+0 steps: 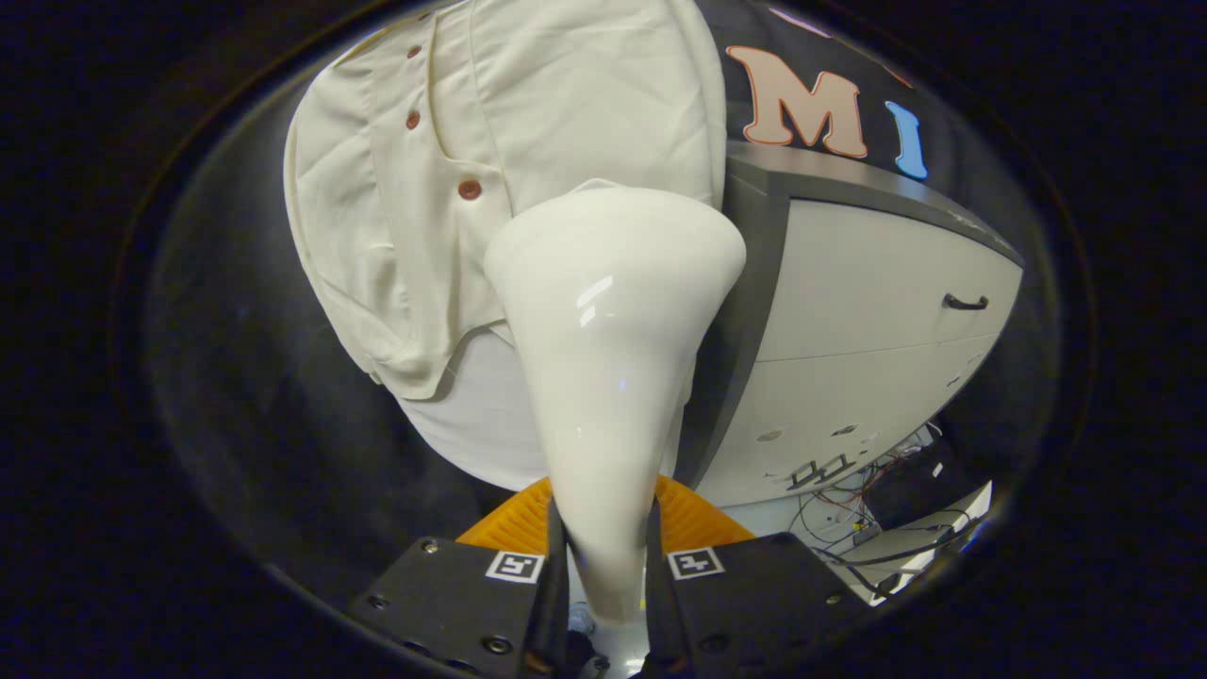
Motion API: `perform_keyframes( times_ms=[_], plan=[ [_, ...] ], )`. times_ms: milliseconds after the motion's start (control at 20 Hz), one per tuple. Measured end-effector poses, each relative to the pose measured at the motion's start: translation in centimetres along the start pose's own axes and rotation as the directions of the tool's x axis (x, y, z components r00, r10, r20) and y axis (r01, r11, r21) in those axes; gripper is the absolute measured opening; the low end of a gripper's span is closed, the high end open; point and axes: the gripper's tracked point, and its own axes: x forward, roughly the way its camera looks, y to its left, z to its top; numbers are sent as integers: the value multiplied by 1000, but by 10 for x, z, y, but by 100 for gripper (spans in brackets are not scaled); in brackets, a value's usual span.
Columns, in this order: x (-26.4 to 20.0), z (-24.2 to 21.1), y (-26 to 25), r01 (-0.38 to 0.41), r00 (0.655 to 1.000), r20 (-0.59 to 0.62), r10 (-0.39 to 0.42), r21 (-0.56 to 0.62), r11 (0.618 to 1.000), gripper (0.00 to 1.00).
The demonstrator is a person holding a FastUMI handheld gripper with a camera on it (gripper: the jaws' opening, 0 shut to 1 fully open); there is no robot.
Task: Iron the clothes twice with a garment steamer, once on the left side and once on the right side.
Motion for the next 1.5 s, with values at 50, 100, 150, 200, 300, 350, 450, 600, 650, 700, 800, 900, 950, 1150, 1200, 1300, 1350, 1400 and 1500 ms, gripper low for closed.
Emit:
perform_keyframes(
  times_ms=[50,100,150,200,300,350,450,600,650,700,800,900,950,1150,1200,1300,1350,1400,1500],
  plan=[
    [-7,3,1,3,1000,12,-3,4,1000,34],
    [-13,7,1,7,1000,23,-8,6,1000,34],
    [-21,9,3,11,999,33,-11,8,1000,34],
    [-27,12,4,12,999,46,-13,11,1000,34],
    [-43,19,6,22,997,78,-23,16,1000,34],
    [-52,24,6,35,994,99,-36,16,999,34],
    [-69,34,8,40,990,133,-44,34,999,34],
    [-95,52,8,48,978,202,-54,34,998,33],
    [-106,58,9,51,971,232,-58,33,998,33],
    [-117,64,11,51,963,262,-57,32,998,33],
    [-140,77,15,41,943,330,-46,23,999,33],
    [-163,88,17,35,917,396,-35,5,999,33],
    [-176,93,18,38,903,428,-33,-4,999,33],
    [-214,106,19,30,837,547,-11,-26,999,33],
    [-220,108,17,23,826,563,-6,-23,999,33],
    [-236,109,10,21,805,593,-11,-10,1000,33],
    [-240,107,3,24,799,601,-17,-4,1000,33],
    [-242,104,-4,28,795,606,-21,-1,1000,33],
    [-248,95,-16,34,785,618,-36,15,999,33]
  ],
)
